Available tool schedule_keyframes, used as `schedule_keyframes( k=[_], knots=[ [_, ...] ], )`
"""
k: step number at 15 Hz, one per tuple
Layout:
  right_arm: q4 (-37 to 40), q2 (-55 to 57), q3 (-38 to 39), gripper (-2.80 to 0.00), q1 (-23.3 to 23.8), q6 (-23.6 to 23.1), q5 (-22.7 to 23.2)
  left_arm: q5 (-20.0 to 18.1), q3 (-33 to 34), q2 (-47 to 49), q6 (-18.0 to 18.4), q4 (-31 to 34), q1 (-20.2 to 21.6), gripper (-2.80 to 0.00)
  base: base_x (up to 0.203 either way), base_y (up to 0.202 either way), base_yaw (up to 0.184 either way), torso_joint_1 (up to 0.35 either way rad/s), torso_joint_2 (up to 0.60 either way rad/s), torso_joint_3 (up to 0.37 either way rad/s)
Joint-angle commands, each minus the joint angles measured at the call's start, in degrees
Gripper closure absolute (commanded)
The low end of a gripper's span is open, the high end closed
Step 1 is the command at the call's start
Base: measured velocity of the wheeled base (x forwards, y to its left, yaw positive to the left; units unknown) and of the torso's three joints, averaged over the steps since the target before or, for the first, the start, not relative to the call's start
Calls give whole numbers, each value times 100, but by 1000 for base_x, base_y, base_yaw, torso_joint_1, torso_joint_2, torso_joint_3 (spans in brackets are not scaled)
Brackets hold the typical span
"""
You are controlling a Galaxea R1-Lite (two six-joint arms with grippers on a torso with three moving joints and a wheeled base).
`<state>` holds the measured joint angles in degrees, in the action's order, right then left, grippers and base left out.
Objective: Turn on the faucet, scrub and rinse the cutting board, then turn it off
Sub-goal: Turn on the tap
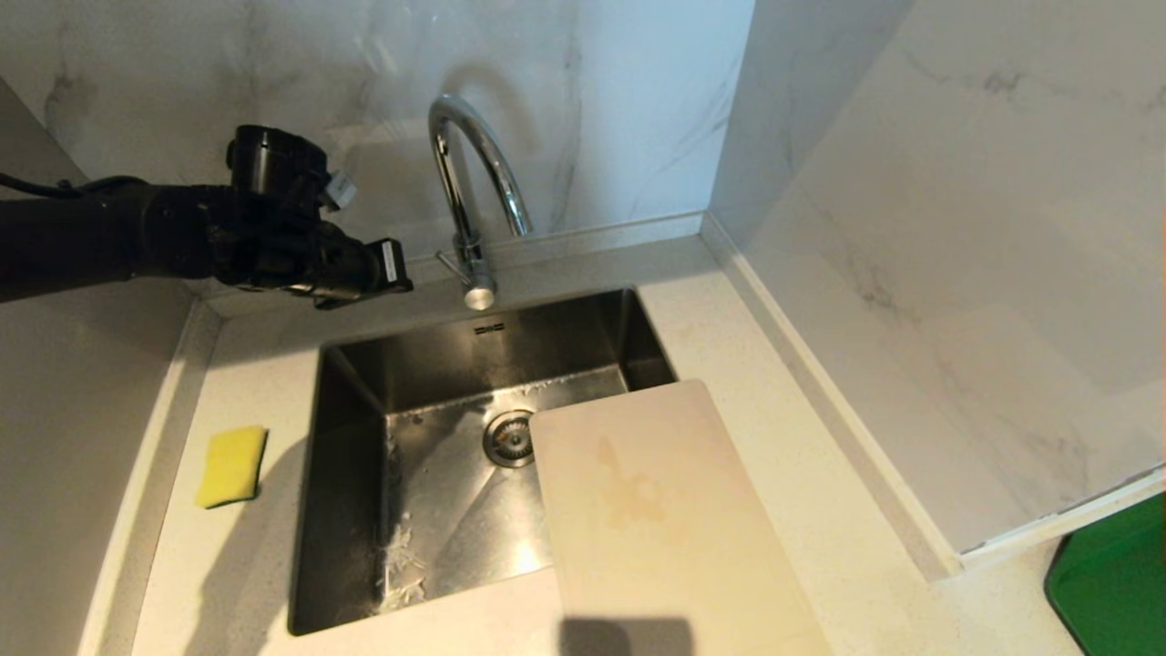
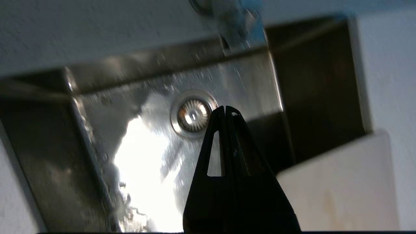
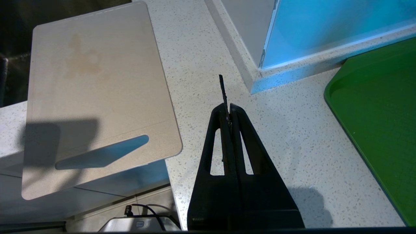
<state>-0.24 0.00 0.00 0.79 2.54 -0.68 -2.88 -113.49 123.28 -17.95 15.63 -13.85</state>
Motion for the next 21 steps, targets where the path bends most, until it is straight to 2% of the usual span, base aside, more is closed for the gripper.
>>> schedule_keyframes(
  k=[1,4,10,12,15,17,21],
  knots=[
    [-2,-9,0,0,0,1,-2,334,-15,304,-48,-446,-38,0,0,0,0,0,0,0],
    [-2,-9,8,0,0,4,-5,522,-15,358,-72,-670,-30,0,0,0,0,0,0,0],
    [-2,-9,0,0,9,1,-2,520,-24,462,-119,-1665,-30,0,0,0,0,0,0,0],
    [-2,-9,7,0,1,7,-2,525,-24,469,-121,-1805,-30,0,0,0,0,0,0,0],
    [-2,-9,0,0,0,1,-2,519,-15,562,-333,-2370,-30,0,0,0,0,0,0,0],
    [-2,-9,7,0,0,1,-7,523,-15,635,-376,-2441,-29,0,0,0,0,0,0,0],
    [-2,-9,0,0,0,1,-2,470,-15,702,-694,-2433,-30,0,0,0,0,0,0,0]
  ],
)
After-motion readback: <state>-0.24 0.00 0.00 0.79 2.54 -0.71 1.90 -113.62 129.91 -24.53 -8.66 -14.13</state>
